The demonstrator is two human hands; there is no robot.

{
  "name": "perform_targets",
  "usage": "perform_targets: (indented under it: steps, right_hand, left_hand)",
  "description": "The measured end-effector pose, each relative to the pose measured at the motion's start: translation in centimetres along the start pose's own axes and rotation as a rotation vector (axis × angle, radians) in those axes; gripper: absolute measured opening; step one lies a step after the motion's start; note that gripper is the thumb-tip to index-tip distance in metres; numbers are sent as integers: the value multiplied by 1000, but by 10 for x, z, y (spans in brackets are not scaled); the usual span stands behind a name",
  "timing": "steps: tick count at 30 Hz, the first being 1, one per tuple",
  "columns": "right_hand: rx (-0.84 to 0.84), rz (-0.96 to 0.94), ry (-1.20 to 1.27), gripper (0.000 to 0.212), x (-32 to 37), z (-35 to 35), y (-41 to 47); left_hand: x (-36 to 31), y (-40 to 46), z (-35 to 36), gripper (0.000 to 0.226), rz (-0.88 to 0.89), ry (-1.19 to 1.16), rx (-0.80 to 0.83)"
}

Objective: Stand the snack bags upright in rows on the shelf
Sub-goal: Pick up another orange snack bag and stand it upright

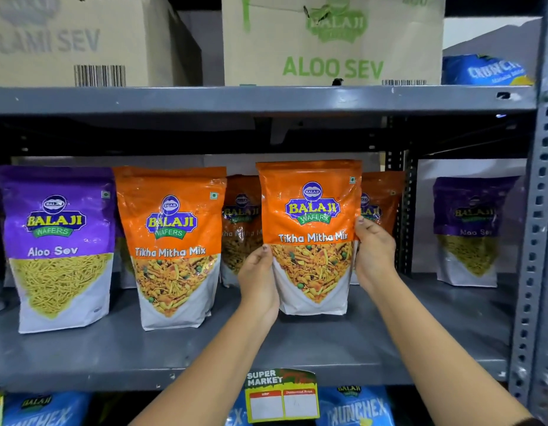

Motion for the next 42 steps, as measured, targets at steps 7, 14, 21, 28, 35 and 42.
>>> perform_targets:
  steps: [7,14,21,28,35,42]
  right_hand:
    - [-9,-45,-124,30,-6,-28,7]
    - [112,92,-394,44,-27,-61,-28]
    - [97,371,-445,101,-67,-69,-30]
    - [53,363,-437,120,-77,-91,-17]
    - [-176,301,-517,69,-50,-99,-11]
    - [-152,116,-423,70,-42,-111,-15]
  left_hand:
    - [26,1,8,18,-38,89,-32]
    - [47,-30,-1,54,-34,111,17]
    - [74,-35,25,51,-115,131,201]
    - [83,-44,58,74,-148,235,309]
    - [92,-62,91,82,-114,267,383]
    - [97,-73,113,54,-114,294,409]
Point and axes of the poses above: each hand's wrist, its own y-axis towards the middle knuckle, its own z-axis out of the palm, x = y × z, the point moved 10 cm from there along y, towards the middle knuckle, and after that the axes turned 6 degrees about y, right-handed, at the moved point
